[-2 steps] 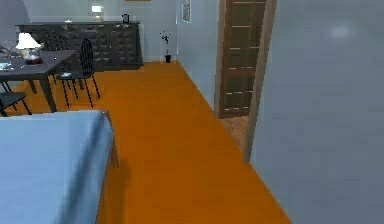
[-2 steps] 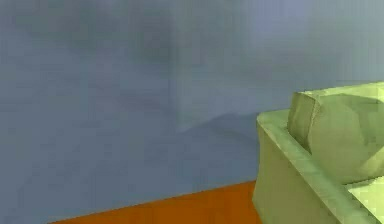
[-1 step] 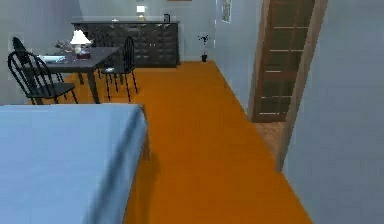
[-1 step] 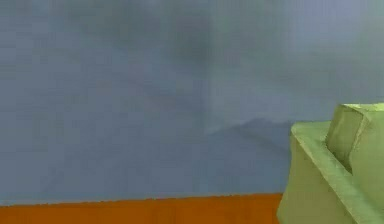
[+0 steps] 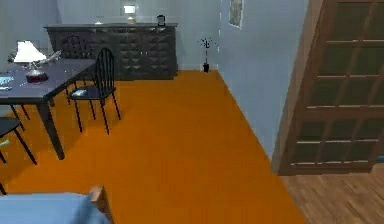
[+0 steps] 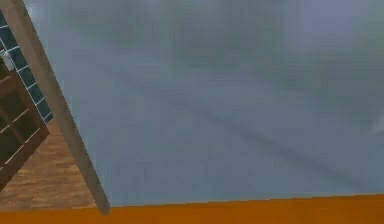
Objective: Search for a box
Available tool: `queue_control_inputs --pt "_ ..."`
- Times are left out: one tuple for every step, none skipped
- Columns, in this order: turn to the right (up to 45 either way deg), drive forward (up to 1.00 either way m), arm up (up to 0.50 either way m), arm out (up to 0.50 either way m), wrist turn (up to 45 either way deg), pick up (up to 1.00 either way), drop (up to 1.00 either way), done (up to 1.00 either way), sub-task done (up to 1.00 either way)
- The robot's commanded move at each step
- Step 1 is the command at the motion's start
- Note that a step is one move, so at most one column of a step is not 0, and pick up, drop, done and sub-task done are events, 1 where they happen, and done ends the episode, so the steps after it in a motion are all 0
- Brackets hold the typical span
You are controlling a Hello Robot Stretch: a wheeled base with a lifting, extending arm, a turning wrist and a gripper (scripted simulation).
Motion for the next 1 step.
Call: queue_control_inputs --pt "-3.0 0.0 0.0 0.0 0.0 0.0 0.0 0.0 0.0"
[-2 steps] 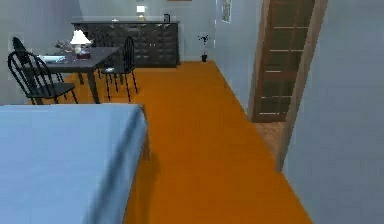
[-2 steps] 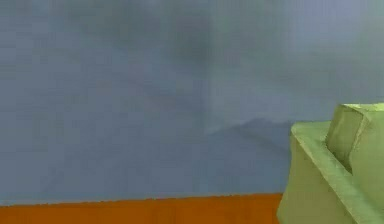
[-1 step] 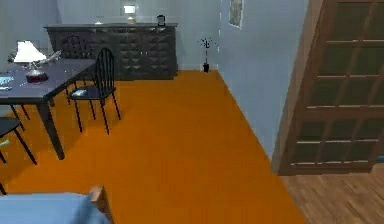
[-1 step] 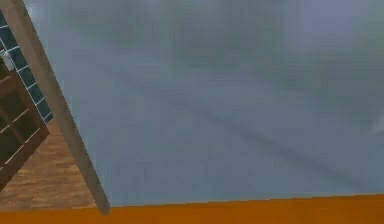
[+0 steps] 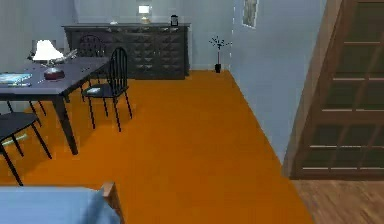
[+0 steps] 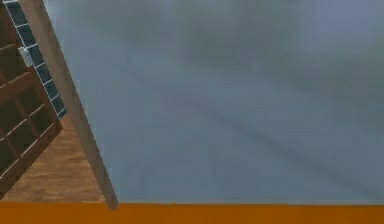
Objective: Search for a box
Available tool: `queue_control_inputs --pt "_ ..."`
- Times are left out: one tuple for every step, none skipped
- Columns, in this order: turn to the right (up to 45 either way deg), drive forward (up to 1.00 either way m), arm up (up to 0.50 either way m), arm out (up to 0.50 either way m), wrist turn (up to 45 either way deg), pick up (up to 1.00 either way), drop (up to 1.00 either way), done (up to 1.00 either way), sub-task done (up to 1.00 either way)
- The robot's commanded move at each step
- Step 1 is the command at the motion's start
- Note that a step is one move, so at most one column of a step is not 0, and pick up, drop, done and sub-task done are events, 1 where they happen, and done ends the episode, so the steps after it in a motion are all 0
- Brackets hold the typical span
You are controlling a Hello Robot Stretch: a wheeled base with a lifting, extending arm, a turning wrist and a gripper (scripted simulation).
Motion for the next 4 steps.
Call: queue_control_inputs --pt "0.0 1.0 0.0 0.0 0.0 0.0 0.0 0.0 0.0" --pt "-42.0 0.0 0.0 0.0 0.0 0.0 0.0 0.0 0.0" --pt "0.0 1.0 0.0 0.0 0.0 0.0 0.0 0.0 0.0" --pt "-9.0 0.0 0.0 0.0 0.0 0.0 0.0 0.0 0.0"
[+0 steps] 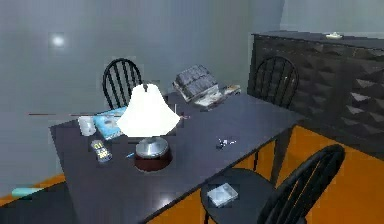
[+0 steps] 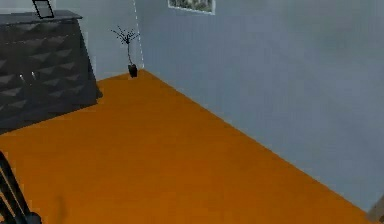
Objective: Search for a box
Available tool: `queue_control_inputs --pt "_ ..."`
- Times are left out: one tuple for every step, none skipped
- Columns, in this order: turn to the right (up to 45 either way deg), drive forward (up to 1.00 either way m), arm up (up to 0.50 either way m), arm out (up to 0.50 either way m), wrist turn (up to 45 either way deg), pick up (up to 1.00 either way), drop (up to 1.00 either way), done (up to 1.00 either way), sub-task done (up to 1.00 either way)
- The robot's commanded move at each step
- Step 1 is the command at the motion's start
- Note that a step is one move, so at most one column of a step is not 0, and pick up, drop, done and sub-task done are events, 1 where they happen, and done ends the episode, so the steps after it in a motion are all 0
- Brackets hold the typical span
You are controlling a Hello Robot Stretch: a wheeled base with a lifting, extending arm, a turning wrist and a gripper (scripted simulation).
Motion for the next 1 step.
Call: queue_control_inputs --pt "0.0 0.25 0.0 0.0 0.0 0.0 0.0 0.0 0.0"
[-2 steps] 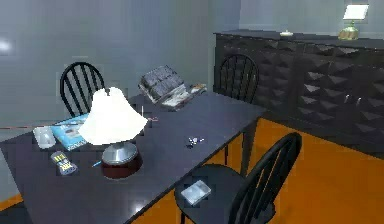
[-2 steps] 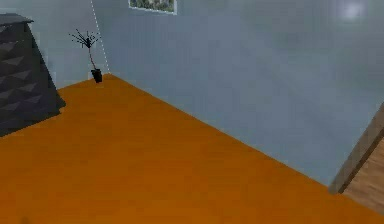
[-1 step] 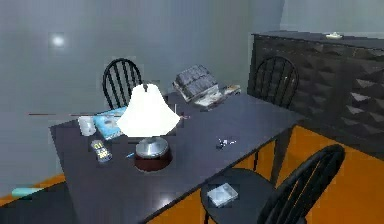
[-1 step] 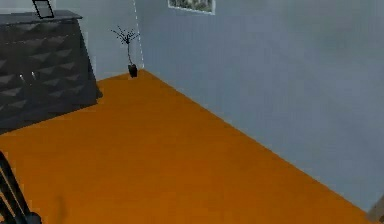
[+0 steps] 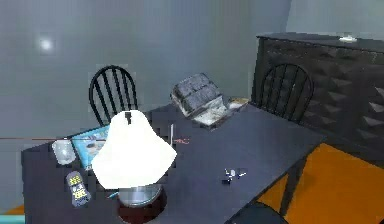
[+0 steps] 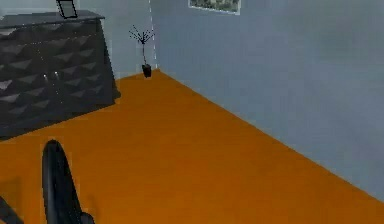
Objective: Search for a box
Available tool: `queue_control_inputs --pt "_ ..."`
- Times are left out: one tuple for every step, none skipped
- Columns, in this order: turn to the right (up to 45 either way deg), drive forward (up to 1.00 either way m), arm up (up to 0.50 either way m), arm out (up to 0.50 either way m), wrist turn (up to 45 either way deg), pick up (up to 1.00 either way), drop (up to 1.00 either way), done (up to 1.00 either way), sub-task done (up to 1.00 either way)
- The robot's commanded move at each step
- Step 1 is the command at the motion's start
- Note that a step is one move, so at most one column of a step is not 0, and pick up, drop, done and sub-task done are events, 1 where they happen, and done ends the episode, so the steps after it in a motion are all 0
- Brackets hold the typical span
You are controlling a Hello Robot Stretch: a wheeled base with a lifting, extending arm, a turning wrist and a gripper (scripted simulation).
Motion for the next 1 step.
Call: queue_control_inputs --pt "0.0 0.0 0.0 0.0 0.0 0.0 0.0 1.0 0.0"
